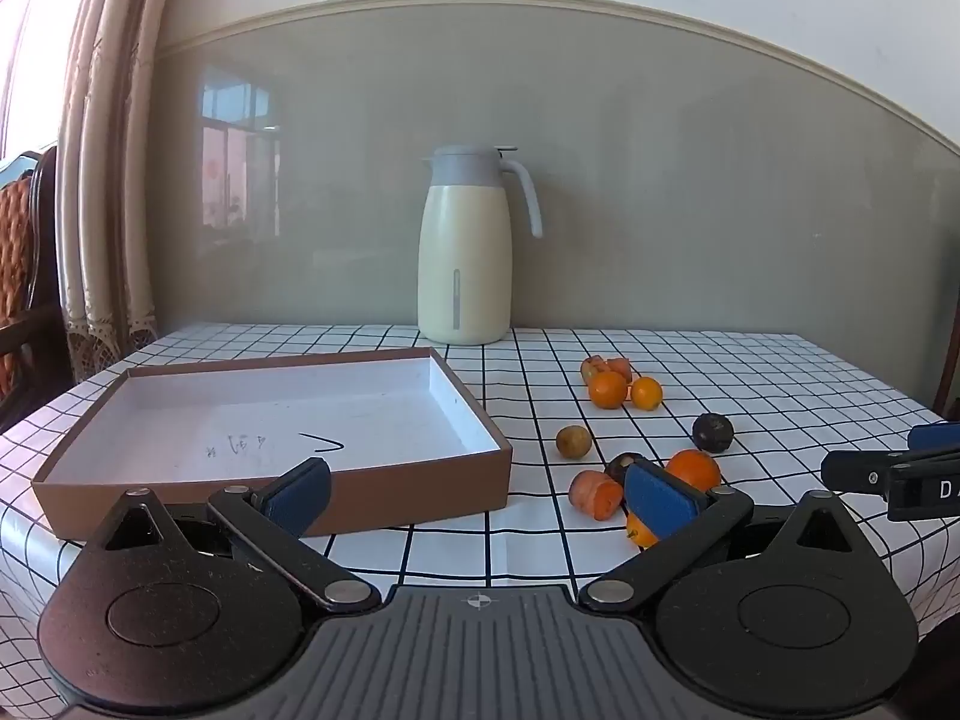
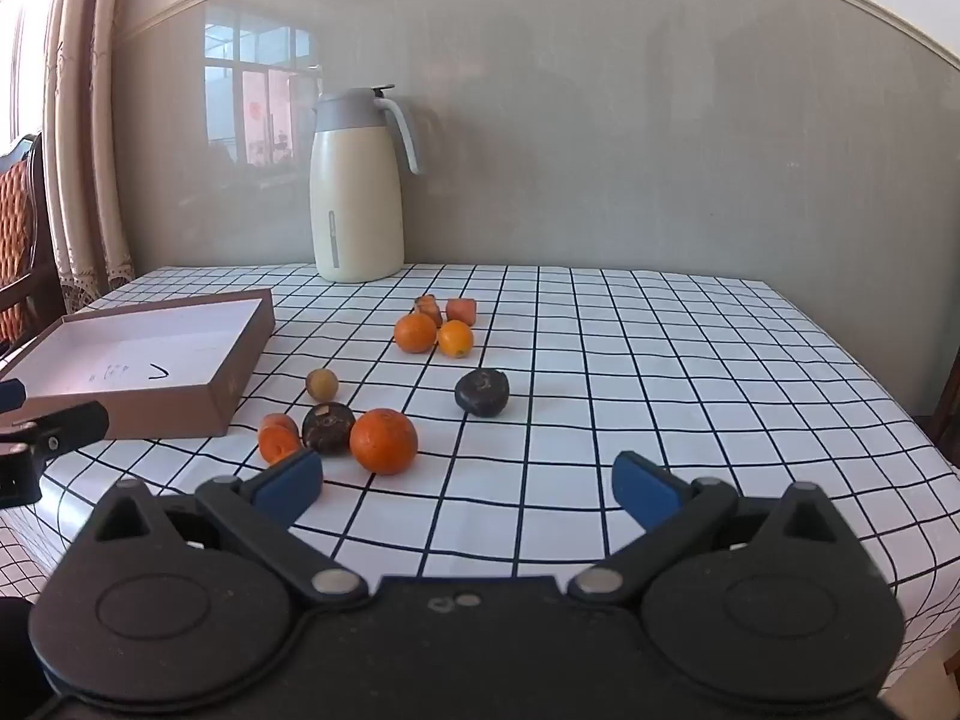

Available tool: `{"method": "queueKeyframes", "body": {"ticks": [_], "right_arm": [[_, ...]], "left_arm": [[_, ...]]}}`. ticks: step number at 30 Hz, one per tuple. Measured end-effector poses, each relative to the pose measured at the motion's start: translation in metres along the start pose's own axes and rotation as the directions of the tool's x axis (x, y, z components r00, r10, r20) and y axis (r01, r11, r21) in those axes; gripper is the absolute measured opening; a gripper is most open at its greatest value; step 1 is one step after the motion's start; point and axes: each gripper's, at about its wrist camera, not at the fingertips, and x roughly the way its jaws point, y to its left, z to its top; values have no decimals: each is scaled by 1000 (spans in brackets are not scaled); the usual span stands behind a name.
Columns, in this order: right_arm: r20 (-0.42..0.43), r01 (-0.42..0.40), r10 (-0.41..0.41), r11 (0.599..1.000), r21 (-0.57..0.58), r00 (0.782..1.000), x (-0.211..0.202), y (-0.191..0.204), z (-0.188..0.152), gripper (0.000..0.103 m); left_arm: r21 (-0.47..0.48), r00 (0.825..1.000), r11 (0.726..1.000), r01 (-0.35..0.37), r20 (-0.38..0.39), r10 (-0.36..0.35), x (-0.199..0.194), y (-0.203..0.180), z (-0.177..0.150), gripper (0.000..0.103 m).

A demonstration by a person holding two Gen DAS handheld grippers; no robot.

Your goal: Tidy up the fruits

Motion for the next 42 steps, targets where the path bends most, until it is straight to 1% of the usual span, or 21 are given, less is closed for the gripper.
{"method": "queueKeyframes", "body": {"ticks": [42], "right_arm": [[-4, 8, -8, 1000, 0, 1000, 0, -1, 1, 97]], "left_arm": [[6, 1000, 1000, -2, -2, 2, 1, 1, 0, 103]]}}
